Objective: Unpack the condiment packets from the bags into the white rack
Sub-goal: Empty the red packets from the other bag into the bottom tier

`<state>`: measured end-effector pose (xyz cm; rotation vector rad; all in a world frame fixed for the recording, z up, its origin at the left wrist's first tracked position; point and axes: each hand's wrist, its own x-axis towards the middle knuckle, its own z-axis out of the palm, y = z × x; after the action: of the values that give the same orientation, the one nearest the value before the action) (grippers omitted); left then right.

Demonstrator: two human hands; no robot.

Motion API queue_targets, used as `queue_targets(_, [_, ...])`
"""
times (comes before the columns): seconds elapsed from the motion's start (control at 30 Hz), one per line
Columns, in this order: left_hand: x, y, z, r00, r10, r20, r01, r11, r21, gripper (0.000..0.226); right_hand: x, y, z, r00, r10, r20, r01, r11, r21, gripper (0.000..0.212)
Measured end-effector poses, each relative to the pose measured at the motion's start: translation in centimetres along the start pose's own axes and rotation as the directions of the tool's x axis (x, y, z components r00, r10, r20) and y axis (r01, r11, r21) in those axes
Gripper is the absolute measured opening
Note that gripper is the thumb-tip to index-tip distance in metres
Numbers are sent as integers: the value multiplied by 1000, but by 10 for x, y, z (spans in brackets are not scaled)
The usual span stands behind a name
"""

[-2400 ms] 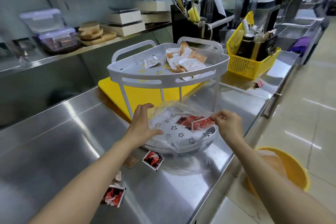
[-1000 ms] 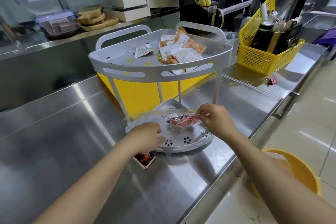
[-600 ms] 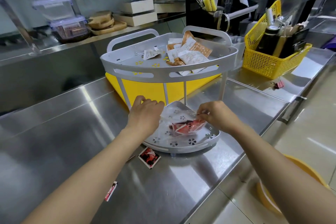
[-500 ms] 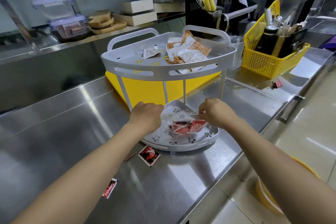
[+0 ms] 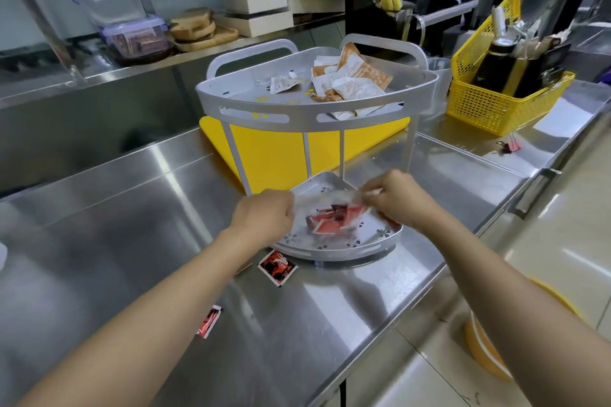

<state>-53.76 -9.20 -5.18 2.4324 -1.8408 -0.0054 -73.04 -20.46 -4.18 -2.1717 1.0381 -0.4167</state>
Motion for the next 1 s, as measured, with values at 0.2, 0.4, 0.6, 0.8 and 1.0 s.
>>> queue_targets(0.2, [-37, -26, 3, 725, 152, 672, 99, 942, -320, 32, -30, 31, -6, 851, 219, 478, -309, 944, 119, 51])
queue_targets(0.4, [-47, -53, 27, 850, -512, 124, 514, 757, -404, 69, -44, 56, 29, 818, 388, 424, -517, 819, 249, 45])
queue_targets(0.6, [-57, -69, 42, 588, -164, 792, 756, -236, -610, 50, -40, 55, 43, 768, 341, 542, -636, 497, 590, 23])
queue_targets(0.8, [-32, -63, 4, 787, -77, 613, 548, -370, -750, 7, -17, 22, 24, 900, 279, 336, -416, 312, 855, 15])
queue_targets(1.0, [-12, -67, -47, 885, -67, 460, 400, -394, -827, 11, -7, -9, -5, 975, 186, 119, -173, 309, 935, 13])
